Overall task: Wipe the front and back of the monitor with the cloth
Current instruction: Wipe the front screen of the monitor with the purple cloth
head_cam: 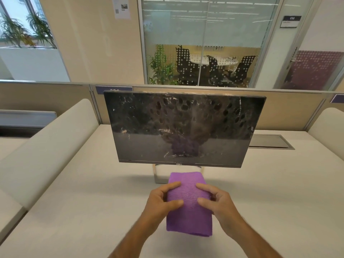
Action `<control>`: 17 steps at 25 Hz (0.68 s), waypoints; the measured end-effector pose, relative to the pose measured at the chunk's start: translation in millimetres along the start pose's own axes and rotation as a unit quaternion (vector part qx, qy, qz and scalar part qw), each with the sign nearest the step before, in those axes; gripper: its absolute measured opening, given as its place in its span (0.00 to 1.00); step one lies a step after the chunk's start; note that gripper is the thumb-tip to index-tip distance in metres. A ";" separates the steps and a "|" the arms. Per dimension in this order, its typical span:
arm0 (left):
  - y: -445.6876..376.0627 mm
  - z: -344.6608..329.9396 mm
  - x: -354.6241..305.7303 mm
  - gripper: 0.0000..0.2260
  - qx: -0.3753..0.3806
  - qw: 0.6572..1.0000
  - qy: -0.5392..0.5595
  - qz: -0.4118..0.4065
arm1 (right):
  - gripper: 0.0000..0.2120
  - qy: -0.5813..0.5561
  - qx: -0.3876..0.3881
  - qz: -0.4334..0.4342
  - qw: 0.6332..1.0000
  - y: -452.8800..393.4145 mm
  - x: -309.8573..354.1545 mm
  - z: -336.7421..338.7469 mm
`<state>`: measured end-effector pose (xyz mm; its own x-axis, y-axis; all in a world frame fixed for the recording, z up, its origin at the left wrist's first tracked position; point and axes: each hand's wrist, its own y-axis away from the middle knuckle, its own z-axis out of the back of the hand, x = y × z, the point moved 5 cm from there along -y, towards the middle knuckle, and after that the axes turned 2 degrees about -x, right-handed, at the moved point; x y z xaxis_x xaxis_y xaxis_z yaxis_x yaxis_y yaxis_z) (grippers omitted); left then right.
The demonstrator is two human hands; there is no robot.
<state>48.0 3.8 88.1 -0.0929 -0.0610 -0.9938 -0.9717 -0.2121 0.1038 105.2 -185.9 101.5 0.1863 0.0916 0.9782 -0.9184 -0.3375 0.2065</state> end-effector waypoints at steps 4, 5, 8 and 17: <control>-4.9 4.1 -10.9 0.28 -0.008 0.977 -0.208 -0.050 | 0.29 0.217 -0.017 0.069 0.974 -2.5 7.0 4.4; -5.2 3.8 -16.4 0.25 -0.026 0.961 -0.261 -0.087 | 0.26 0.250 -0.037 0.092 0.963 -3.1 10.3 5.8; -6.2 1.5 -26.6 0.13 -0.035 0.920 -0.352 -0.170 | 0.15 0.269 -0.057 0.142 0.951 -5.3 15.4 9.5; -11.0 -8.9 -14.0 0.25 0.059 0.993 -0.106 0.000 | 0.19 -0.009 0.010 0.028 1.000 -15.4 2.2 10.7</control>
<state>62.0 -1.7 101.3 -0.1253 0.1491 -0.9808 -0.9892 -0.0951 0.1119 123.4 -190.6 100.7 0.1403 0.0558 0.9885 -0.9207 -0.3600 0.1510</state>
